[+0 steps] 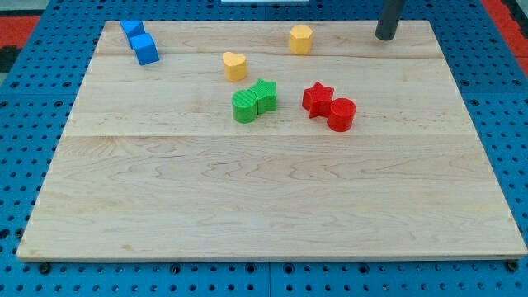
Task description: Push the yellow hexagon into the yellow heart
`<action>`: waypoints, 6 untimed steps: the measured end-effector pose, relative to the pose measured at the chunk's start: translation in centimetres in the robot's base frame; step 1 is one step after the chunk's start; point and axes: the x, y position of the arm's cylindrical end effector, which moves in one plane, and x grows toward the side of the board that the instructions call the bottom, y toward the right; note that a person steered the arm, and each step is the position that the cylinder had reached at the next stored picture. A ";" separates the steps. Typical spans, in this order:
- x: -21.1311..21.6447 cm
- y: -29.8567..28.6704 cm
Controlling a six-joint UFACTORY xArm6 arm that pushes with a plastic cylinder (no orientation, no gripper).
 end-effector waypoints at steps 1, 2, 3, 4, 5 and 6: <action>-2.2 -0.6; -2.8 -1.2; -2.9 -6.3; 0.0 -11.8; 1.7 -15.8; 1.7 -15.2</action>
